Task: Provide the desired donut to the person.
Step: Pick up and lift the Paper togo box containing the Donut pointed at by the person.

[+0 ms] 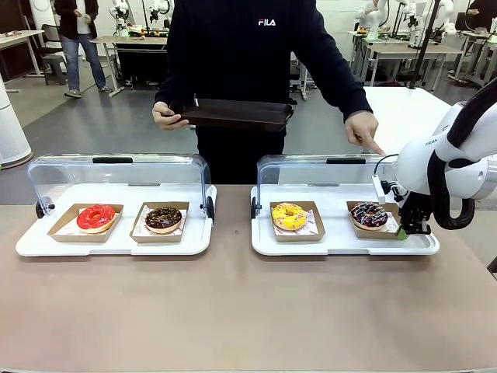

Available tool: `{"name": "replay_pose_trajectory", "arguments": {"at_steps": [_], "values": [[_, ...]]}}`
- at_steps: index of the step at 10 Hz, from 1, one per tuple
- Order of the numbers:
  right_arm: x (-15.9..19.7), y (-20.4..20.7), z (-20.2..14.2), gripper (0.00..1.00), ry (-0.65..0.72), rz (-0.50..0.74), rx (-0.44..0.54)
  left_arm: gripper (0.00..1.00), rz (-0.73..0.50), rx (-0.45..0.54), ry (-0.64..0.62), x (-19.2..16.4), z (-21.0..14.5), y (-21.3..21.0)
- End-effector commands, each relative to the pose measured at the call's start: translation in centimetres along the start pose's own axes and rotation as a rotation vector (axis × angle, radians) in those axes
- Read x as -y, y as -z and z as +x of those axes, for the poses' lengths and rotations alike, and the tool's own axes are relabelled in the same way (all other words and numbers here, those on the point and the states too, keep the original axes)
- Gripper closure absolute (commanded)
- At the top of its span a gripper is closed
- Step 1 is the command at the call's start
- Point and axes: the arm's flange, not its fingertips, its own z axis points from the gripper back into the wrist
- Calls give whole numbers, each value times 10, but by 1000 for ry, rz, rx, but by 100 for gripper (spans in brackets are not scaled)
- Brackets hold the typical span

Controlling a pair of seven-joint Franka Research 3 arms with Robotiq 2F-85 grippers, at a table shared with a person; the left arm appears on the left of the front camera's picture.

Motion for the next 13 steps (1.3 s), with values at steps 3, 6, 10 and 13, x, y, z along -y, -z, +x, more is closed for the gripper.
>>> {"name": "replay_pose_trajectory", "arguments": {"at_steps": [3, 6, 10, 13], "values": [[2, -3, -1, 100, -18, 14, -18, 0, -2, 5, -9, -1, 0, -1], [-13, -27, -5, 100, -29, -12, 34, 0, -2, 5, -9, -1, 0, -1], [-70, -97, -4, 100, -89, -39, 95, 0, -2, 5, -9, -1, 0, -1], [-130, -164, -2, 100, -164, -91, 209, 0, -2, 5, -9, -1, 0, -1]]}}
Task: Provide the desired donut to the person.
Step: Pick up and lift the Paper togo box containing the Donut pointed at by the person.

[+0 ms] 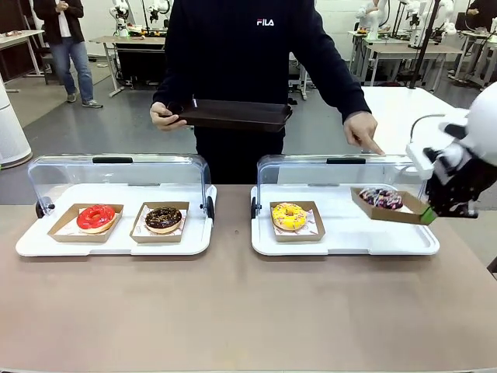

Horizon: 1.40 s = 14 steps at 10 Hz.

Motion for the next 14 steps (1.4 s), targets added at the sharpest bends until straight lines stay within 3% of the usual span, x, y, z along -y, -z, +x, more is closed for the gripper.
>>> {"name": "replay_pose_trajectory", "arguments": {"at_steps": [1, 3, 6, 7, 14], "values": [[-52, -36, 12, 100, -61, -36, 91, 0, -3, 6, -8, 0, 0, -1], [-63, -77, 32, 100, -136, -89, 138, 0, -3, 6, -8, 0, 0, -1], [-55, -90, 48, 100, -70, -155, 137, 0, -3, 6, -8, 0, 0, -1], [-56, -106, 39, 100, -141, -123, 100, 0, -3, 6, -8, 0, 0, -1], [-56, -106, 39, 100, -141, -123, 100, 0, -3, 6, -8, 0, 0, -1]]}}
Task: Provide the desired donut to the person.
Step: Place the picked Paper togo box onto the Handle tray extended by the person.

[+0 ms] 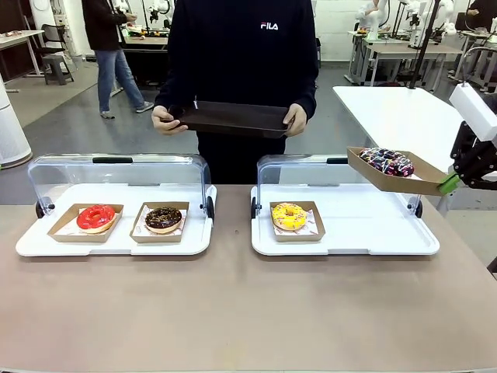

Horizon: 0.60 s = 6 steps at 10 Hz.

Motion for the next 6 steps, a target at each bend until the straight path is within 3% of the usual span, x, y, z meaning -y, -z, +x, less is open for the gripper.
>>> {"name": "replay_pose_trajectory", "arguments": {"at_steps": [1, 6], "values": [[0, 1, -3, 100, -7, 8, -2, 0, -3, 6, -8, 0, 0, 0], [0, 1, -3, 100, -7, 8, -2, 0, -3, 6, -8, 0, 0, 0]]}}
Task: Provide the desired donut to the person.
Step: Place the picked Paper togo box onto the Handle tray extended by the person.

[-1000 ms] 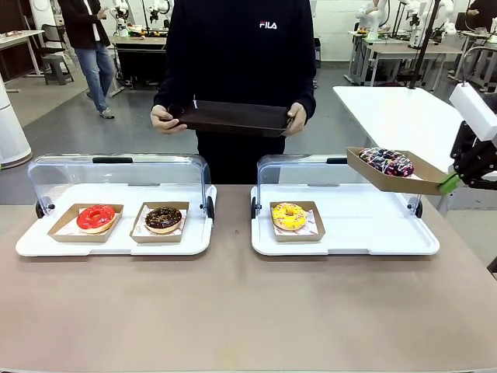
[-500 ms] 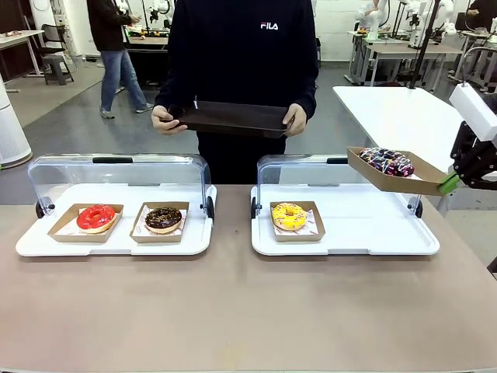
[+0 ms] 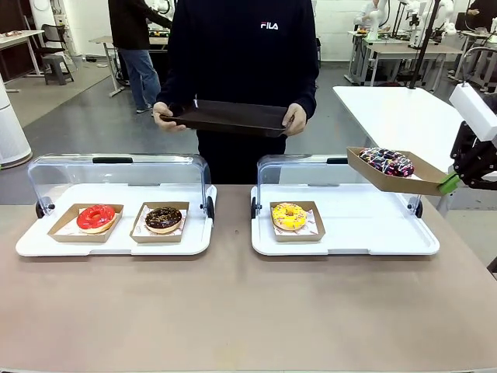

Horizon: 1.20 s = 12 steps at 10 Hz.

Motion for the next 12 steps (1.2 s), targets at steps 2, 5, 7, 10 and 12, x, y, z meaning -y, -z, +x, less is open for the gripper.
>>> {"name": "replay_pose_trajectory", "arguments": {"at_steps": [2, 5, 7, 10, 12], "values": [[0, 1, -3, 100, -7, 7, -2, 0, -3, 6, -8, 0, 0, 0], [0, 1, -3, 100, -7, 7, -2, 0, -3, 6, -8, 0, 0, 0], [0, 1, -3, 100, -7, 7, -2, 0, -3, 6, -8, 0, 0, 0], [0, 1, -3, 100, -7, 7, -2, 0, -3, 6, -8, 0, 0, 0], [0, 1, -3, 100, -7, 7, -2, 0, -3, 6, -8, 0, 0, 0]]}}
